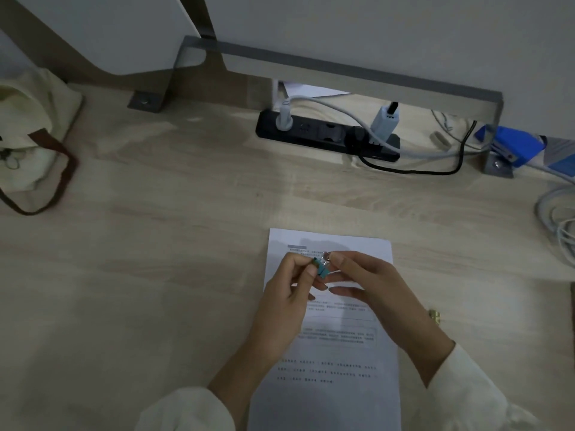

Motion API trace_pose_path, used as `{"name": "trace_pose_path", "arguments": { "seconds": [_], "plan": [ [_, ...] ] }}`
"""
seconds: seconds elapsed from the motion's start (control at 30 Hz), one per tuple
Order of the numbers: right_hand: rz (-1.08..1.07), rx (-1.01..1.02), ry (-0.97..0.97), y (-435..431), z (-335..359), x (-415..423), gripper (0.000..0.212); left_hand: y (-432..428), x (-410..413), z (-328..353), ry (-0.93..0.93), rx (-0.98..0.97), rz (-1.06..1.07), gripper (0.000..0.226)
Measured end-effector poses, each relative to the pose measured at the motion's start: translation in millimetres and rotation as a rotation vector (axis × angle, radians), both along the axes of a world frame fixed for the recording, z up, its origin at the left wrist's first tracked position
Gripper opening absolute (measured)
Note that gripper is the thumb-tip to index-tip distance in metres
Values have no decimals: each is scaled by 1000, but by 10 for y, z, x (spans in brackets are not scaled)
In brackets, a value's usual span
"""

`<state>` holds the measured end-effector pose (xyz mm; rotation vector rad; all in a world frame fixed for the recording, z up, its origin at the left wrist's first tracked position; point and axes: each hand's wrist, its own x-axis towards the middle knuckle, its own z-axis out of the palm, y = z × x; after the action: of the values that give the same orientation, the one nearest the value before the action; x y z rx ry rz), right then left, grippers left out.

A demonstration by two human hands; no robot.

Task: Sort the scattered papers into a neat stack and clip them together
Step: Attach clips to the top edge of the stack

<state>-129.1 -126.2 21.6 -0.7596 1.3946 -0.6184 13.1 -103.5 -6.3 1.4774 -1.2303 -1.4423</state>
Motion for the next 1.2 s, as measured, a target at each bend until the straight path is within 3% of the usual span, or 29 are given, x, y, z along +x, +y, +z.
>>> {"name": "trace_pose_path", "arguments": {
  "seconds": [0.13, 0.2, 0.33, 0.53, 0.63, 0.8, 1.07, 1.2],
  "plan": [
    [14, -5, -8, -130, -101, 54, 23, -71, 60, -97, -73, 68, 7, 12],
    [3, -2, 11, -190, -175, 74, 23, -128, 126, -156, -290, 60, 36, 12],
    [-12, 29, 53, -275, -327, 104, 23, -287, 253, -286, -720, 18, 136, 32],
    [-43, 70, 74, -314, -491, 130, 16, -426, 226, -466, -896, 114, 73, 48],
    [-40, 59, 87, -322, -520, 135, 10, -459, 173, -455, -912, 133, 49, 41],
    [-18, 43, 121, -316, -544, 136, 20, -526, 119, -346, -938, 216, 1, 39],
    [10, 16, 132, -293, -535, 130, 18, -664, 295, -471, -445, 449, 115, 26],
    [30, -8, 129, -290, -531, 130, 13, -678, 307, -483, -468, 429, 152, 26]
  ]
}}
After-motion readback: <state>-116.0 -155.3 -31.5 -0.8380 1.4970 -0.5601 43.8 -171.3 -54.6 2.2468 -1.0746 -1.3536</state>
